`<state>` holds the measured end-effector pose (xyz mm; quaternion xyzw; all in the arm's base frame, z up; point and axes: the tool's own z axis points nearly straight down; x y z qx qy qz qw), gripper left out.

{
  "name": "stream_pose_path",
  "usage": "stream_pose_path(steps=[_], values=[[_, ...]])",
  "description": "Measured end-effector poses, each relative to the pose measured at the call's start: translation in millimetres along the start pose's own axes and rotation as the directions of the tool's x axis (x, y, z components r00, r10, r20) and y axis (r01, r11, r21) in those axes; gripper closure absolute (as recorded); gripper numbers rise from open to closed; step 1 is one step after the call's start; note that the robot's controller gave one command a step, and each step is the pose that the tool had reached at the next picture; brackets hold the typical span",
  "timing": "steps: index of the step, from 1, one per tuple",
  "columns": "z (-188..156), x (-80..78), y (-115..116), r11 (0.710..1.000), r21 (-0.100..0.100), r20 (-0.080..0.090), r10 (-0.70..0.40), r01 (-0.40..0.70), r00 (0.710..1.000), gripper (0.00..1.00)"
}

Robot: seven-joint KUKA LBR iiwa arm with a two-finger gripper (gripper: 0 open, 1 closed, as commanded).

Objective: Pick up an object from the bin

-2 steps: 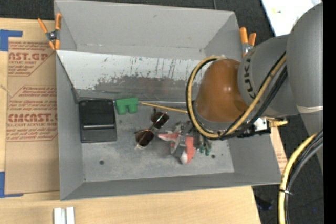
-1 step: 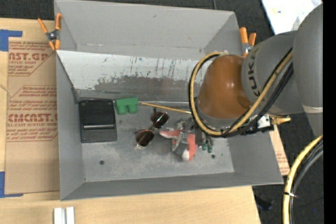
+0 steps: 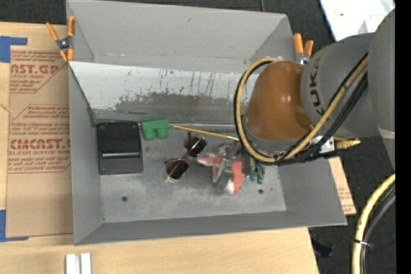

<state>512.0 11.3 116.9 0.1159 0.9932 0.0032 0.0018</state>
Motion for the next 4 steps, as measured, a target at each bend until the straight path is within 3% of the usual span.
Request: stream_pose_path(steps=[2, 4], values=[[-45.5, 1.5, 0.5, 1.0, 0.001, -0.007, -0.001, 0.001, 1.0, 1.0], [-94.6, 0.0, 1.8, 1.0, -0.002, -0.002, -0.002, 0.002, 1.0, 1.0]])
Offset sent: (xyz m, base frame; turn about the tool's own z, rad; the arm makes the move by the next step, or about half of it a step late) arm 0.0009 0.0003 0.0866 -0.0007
